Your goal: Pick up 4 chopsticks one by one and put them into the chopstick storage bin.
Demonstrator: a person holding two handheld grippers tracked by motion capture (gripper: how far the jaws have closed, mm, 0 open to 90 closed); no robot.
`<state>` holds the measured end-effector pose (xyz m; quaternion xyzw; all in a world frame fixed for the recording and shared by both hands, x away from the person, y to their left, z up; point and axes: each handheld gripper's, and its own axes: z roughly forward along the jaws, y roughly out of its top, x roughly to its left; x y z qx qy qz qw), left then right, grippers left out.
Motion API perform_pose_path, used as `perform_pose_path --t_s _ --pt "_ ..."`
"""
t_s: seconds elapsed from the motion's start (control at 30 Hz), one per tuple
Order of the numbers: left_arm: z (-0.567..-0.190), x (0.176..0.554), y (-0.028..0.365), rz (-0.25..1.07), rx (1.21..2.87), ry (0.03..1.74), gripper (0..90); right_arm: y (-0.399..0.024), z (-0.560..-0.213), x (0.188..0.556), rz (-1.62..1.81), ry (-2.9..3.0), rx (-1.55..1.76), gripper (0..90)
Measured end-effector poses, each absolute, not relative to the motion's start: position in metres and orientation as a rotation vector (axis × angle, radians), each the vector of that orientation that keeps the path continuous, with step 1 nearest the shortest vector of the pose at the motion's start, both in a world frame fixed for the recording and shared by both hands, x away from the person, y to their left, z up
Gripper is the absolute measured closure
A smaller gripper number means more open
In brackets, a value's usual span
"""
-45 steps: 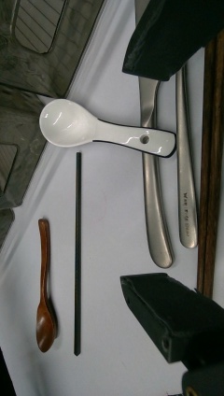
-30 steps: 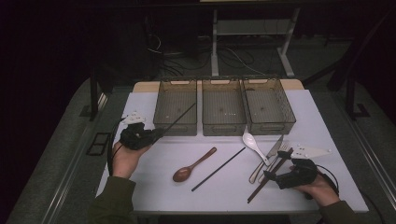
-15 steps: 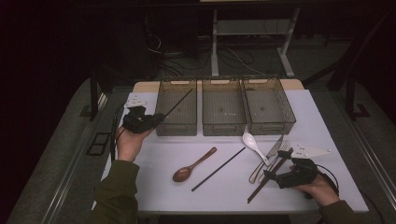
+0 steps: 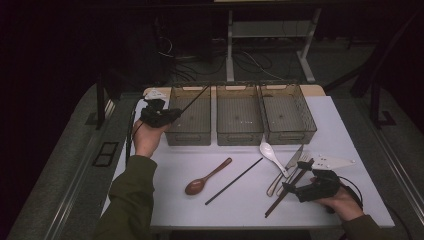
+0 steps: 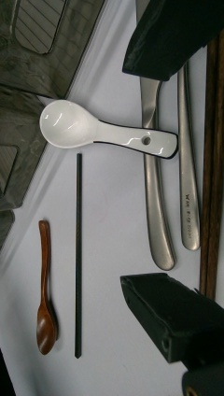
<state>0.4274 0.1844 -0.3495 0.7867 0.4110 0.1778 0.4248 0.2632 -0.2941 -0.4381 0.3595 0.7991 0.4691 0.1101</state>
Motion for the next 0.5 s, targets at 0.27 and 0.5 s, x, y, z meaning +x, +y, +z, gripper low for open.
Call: perform_pose_path --t_s 0.27,0.5 --pt "-0.359 0.445 0.184 0.455 1.939 1.074 84.4 -0.295 -0.438 0.263 1.381 2.347 1.06 0.7" --pt "-0.373 0.459 0.185 0.435 1.953 1.131 84.3 -0.295 -0.438 0.263 1.383 2.348 1.06 0.7"
